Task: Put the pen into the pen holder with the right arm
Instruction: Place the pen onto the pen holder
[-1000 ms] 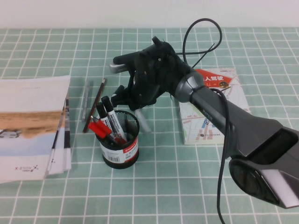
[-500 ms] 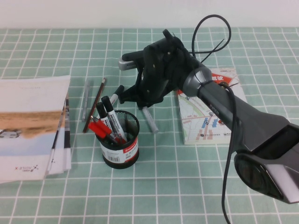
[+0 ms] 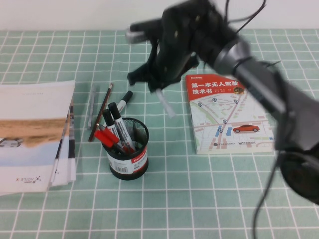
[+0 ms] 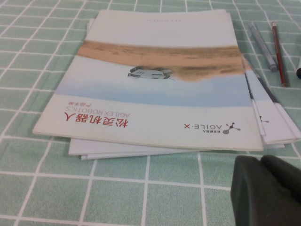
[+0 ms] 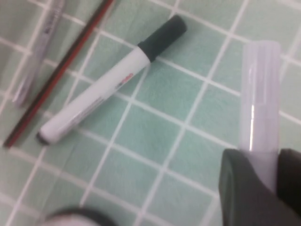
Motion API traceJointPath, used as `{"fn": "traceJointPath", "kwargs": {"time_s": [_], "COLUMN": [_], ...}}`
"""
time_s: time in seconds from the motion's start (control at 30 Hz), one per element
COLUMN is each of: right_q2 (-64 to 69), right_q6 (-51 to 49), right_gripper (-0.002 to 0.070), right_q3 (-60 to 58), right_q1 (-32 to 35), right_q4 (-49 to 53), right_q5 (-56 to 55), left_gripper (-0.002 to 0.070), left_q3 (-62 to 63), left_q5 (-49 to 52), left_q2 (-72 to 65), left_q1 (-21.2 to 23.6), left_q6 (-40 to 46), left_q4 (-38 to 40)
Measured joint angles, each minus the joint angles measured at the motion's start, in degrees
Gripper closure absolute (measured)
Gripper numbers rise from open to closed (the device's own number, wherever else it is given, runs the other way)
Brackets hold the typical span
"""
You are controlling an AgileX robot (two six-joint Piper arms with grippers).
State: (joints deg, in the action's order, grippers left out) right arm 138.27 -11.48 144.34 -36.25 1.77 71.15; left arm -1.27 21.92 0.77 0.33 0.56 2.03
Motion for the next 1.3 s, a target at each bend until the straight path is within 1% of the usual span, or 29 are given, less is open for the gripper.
{"fn": "traceJointPath", "kwargs": {"time_s": [0.1,0.2,0.3,0.33,0.4,0.47,0.53,0.63,0.73,0.83,0.97,1.07,1.3], "right_q2": [-5.91,-12.97,-20.59,-24.19,-28.97,-34.59,-39.32,-43.75,-45.25,-45.02,-42.67,-40.51,-35.03], "right_q6": [0.4,0.5,-0.12,-0.38,-1.22,-1.77,-1.99,-2.23,-2.36,-2.3,-3.69,-4.69,-5.34], "right_gripper": [0.0563,0.0563,0.0563,0.0563,0.0563,0.0563,0.0563,0.0563,0.0563,0.0563,0.0563,0.0563,0.0563], "right_q3": [-6.28,-15.36,-27.73,-33.92,-42.67,-53.71,-64.19,-76.27,-84.61,-90.01,-91.09,-90.58,-88.35], "right_q1": [-0.85,-2.21,-3.86,-4.37,-4.9,-4.93,-4.93,-4.93,-4.93,-5.06,-6.11,-7.19,-8.31], "right_q4": [1.91,3.22,4.07,4.07,3.95,3.69,3.49,3.15,3.27,4.48,8.1,10.98,15.32], "right_q5": [0.0,-0.97,-9.43,-13.69,-22.58,-33.07,-46.14,-65.94,-82.99,-96.99,-109.27,-113.78,-119.68], "left_gripper": [0.0679,0.0679,0.0679,0.0679,0.0679,0.0679,0.0679,0.0679,0.0679,0.0679,0.0679,0.0679,0.0679], "left_q3": [0.0,0.0,0.0,0.0,0.0,0.0,0.0,0.0,0.0,0.0,0.0,0.0,0.0], "left_q5": [0.0,0.0,0.0,0.0,0.0,0.0,0.0,0.0,0.0,0.0,0.0,0.0,0.0], "left_q2": [0.0,0.0,0.0,0.0,0.0,0.0,0.0,0.0,0.0,0.0,0.0,0.0,0.0], "left_q1": [0.0,0.0,0.0,0.0,0.0,0.0,0.0,0.0,0.0,0.0,0.0,0.0,0.0], "left_q6": [0.0,0.0,0.0,0.0,0.0,0.0,0.0,0.0,0.0,0.0,0.0,0.0,0.0], "left_q4": [0.0,0.0,0.0,0.0,0.0,0.0,0.0,0.0,0.0,0.0,0.0,0.0,0.0]}}
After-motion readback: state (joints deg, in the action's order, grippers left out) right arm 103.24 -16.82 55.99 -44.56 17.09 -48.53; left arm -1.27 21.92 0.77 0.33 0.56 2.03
